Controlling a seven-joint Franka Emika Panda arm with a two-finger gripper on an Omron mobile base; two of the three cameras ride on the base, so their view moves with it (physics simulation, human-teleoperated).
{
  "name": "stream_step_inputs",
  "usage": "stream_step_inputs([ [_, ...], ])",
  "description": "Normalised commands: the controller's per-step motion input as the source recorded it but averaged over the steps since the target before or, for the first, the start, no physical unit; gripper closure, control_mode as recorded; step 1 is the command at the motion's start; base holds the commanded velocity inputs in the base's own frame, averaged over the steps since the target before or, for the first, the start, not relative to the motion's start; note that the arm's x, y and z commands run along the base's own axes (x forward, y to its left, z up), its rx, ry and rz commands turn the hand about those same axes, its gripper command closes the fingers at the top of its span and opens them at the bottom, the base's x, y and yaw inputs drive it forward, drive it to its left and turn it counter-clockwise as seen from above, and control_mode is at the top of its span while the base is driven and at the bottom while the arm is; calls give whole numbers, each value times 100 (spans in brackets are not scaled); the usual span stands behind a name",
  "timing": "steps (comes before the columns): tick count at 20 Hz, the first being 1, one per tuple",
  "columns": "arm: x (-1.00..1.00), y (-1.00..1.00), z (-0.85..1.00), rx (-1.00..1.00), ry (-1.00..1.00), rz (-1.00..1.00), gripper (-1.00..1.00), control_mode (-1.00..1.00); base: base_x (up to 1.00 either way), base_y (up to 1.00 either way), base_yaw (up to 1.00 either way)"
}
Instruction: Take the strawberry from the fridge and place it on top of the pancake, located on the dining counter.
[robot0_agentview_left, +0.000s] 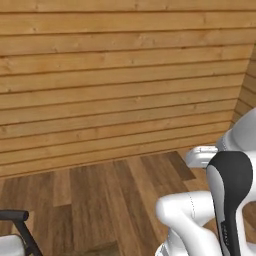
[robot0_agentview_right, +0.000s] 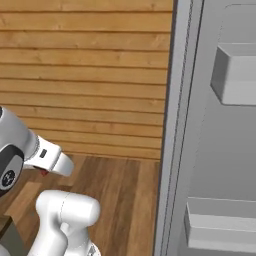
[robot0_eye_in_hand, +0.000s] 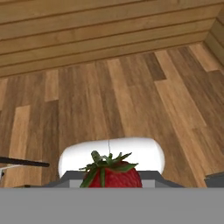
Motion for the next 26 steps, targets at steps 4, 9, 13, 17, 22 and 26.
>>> stream_step_inputs([
  [4, 0, 0, 0, 0, 0, 0, 100, 100, 100, 50, -10],
  [9, 0, 0, 0, 0, 0, 0, 100, 100, 100, 38, -1],
  [13, 0, 0, 0, 0, 0, 0, 100, 100, 100, -37, 9],
  [17, 0, 0, 0, 0, 0, 0, 100, 100, 100, -9, 2],
  [22, 0, 0, 0, 0, 0, 0, 100, 100, 98, 29, 1],
  [26, 0, 0, 0, 0, 0, 0, 100, 100, 100, 39, 2],
])
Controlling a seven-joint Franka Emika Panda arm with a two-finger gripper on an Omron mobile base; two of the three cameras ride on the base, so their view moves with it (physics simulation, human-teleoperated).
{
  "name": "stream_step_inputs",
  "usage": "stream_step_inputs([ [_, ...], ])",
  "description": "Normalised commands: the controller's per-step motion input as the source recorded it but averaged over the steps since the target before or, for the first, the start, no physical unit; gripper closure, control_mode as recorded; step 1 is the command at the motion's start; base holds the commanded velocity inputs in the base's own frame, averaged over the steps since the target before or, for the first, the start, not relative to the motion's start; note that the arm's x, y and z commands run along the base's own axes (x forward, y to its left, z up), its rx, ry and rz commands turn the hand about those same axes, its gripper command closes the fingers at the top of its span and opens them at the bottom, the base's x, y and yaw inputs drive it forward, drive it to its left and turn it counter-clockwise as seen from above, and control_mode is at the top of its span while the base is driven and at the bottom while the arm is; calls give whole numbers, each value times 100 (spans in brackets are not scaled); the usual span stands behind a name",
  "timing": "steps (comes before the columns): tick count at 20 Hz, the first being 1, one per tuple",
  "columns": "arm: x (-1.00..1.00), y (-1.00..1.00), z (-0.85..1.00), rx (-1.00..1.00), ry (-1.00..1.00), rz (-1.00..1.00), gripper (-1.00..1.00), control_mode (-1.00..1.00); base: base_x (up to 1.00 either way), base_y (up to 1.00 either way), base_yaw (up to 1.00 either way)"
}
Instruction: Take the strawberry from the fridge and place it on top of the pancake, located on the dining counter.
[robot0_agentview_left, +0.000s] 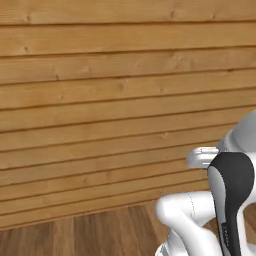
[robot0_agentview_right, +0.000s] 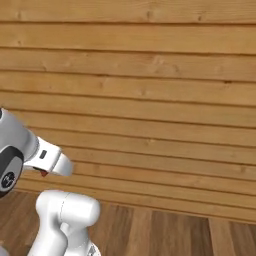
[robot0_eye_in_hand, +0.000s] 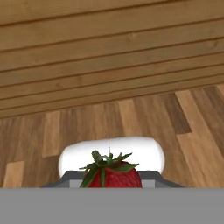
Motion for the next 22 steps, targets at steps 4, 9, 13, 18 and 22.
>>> stream_step_inputs([
  [4, 0, 0, 0, 0, 0, 0, 100, 100, 100, 78, 28],
  [9, 0, 0, 0, 0, 0, 0, 100, 100, 73, 50, 71],
  [13, 0, 0, 0, 0, 0, 0, 100, 100, 38, 41, 82],
  [18, 0, 0, 0, 0, 0, 0, 100, 100, 12, 10, 96],
  [22, 0, 0, 0, 0, 0, 0, 100, 100, 0, 1, 100],
])
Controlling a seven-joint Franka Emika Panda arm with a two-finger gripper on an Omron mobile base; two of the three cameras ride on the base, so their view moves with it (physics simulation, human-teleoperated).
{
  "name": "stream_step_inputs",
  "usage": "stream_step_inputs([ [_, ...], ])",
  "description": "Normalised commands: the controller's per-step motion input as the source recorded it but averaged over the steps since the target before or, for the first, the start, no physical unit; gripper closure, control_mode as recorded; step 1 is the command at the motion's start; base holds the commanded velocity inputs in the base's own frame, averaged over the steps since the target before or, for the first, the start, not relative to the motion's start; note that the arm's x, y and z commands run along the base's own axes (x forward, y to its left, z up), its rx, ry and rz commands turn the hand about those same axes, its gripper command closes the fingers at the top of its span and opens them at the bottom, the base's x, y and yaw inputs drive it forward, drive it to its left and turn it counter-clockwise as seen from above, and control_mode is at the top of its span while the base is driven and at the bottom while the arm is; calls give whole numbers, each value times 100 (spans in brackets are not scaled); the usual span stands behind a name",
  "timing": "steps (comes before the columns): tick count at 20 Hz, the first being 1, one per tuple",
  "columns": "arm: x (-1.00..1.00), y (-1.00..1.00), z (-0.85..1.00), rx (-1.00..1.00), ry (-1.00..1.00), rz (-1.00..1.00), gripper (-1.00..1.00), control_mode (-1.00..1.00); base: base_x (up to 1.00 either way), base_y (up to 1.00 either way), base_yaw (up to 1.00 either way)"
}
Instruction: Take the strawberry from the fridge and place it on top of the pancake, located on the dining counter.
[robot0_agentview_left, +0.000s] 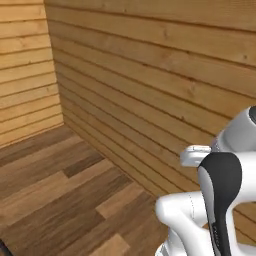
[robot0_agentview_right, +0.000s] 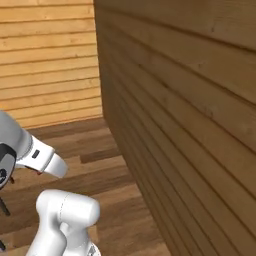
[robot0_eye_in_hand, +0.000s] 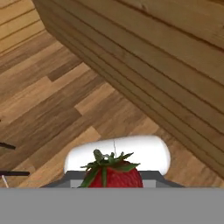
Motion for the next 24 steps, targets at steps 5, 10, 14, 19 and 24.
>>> stream_step_inputs([
  [5, 0, 0, 0, 0, 0, 0, 100, 100, 32, -3, 99],
  [10, 0, 0, 0, 0, 0, 0, 100, 100, 38, -9, 98],
  [14, 0, 0, 0, 0, 0, 0, 100, 100, 86, -23, 85],
  [19, 0, 0, 0, 0, 0, 0, 100, 100, 72, -23, 89],
  [24, 0, 0, 0, 0, 0, 0, 100, 100, 43, -24, 91],
])
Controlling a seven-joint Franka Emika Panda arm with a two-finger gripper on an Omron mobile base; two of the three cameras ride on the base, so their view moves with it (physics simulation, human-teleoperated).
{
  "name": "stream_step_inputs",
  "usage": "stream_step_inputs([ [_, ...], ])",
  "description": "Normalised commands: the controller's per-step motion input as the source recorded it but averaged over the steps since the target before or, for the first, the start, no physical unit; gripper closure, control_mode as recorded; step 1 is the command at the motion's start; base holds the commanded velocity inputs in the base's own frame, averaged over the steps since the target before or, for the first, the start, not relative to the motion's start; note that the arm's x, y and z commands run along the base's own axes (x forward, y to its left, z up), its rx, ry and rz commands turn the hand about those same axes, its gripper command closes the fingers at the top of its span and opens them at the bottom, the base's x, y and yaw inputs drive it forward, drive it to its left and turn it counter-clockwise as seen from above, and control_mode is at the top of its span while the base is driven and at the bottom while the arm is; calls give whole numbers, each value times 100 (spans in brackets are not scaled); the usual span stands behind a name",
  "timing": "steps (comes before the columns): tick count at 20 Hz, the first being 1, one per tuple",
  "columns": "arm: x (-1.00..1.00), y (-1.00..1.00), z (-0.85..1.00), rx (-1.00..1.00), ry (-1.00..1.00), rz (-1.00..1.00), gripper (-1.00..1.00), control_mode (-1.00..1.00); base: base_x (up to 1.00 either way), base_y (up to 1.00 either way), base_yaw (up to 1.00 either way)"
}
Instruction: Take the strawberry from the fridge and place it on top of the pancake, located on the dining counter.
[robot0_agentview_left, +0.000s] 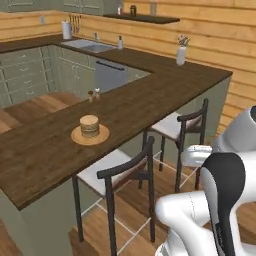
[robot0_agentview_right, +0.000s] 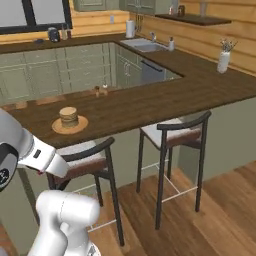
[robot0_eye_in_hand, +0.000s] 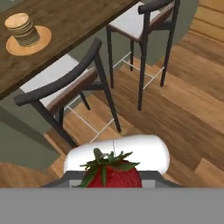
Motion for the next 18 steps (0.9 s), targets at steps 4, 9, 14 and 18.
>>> stream_step_inputs([
  [4, 0, 0, 0, 0, 0, 0, 100, 100, 46, -30, 88],
  [9, 0, 0, 0, 0, 0, 0, 100, 100, 81, -43, 75],
  [14, 0, 0, 0, 0, 0, 0, 100, 100, 93, -54, 21],
  [18, 0, 0, 0, 0, 0, 0, 100, 100, 74, -12, 0],
])
